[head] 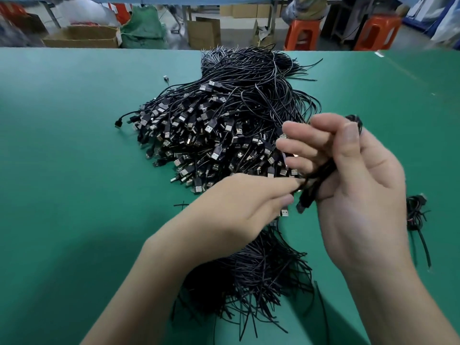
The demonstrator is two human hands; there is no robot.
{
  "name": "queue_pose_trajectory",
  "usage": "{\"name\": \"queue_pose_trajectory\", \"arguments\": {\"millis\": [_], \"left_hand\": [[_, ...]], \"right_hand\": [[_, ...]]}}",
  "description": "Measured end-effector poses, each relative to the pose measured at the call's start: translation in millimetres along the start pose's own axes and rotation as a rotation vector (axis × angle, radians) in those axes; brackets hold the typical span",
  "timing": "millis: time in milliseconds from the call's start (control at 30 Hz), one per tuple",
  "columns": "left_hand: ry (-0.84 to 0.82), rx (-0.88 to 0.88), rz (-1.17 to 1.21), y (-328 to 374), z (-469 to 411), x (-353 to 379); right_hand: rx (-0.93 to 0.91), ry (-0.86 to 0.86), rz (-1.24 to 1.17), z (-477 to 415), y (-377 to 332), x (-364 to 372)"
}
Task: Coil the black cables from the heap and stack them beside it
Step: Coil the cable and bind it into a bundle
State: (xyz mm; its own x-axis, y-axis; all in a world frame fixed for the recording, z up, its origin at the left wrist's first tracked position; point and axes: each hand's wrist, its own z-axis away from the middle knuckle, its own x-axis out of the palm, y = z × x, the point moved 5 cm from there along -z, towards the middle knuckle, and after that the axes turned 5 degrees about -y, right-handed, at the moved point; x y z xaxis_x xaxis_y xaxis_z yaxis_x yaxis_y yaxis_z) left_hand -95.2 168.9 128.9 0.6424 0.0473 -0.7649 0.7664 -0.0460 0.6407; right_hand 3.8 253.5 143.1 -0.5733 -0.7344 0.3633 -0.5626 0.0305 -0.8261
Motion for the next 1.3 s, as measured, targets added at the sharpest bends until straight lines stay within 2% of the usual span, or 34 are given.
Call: {"name": "queue_pose_trajectory", "arguments": {"millis": [100, 167, 267, 333, 367, 433, 533, 633, 733, 800, 967, 1167, 1233, 1300], "left_hand": [[-0.056, -0.028, -0.184, 7, 2, -7], [-0.045, -0.072, -0.278, 5, 8, -18], [0.071, -0.107, -0.288, 0, 19, -40], [0.219, -0.081, -0.242, -5, 29, -55], [0.295, -0.074, -0.215, -7, 33, -61], [0.429, -0.032, -0.100, -12, 37, -68], [0.507, 0.012, 0.197, -21, 32, -64], [0.429, 0.013, 0.429, -31, 21, -51], [0.235, 0.049, 0.458, -31, 15, -37], [0.225, 0.053, 0.455, -34, 14, -35], [0.379, 0.007, 0.455, -40, 12, -37], [0.440, -0.040, 0.472, -45, 12, -36], [0.454, -0.037, 0.504, -45, 13, -37], [0.471, -0.047, 0.483, -47, 15, -38]], "right_hand": [[-0.164, -0.016, 0.451, 4, -8, -3], [-0.205, -0.067, 0.764, 5, -7, -3], [-0.065, -0.193, 1.161, 4, 7, -3], [0.075, -0.308, 1.236, 5, 17, -1], [0.133, -0.364, 1.187, 8, 21, 1], [0.279, -0.475, 0.939, 13, 27, 6], [0.418, -0.629, 0.565, 18, 33, 13], [0.365, -0.664, 0.445, 15, 30, 14], [0.345, -0.654, 0.370, 12, 27, 13], [0.360, -0.655, 0.334, 12, 29, 13], [0.504, -0.556, 0.143, 14, 36, 13], [0.506, -0.376, 0.001, 15, 40, 17], [0.484, -0.303, 0.011, 15, 43, 16], [0.437, -0.226, 0.126, 14, 44, 11]]}}
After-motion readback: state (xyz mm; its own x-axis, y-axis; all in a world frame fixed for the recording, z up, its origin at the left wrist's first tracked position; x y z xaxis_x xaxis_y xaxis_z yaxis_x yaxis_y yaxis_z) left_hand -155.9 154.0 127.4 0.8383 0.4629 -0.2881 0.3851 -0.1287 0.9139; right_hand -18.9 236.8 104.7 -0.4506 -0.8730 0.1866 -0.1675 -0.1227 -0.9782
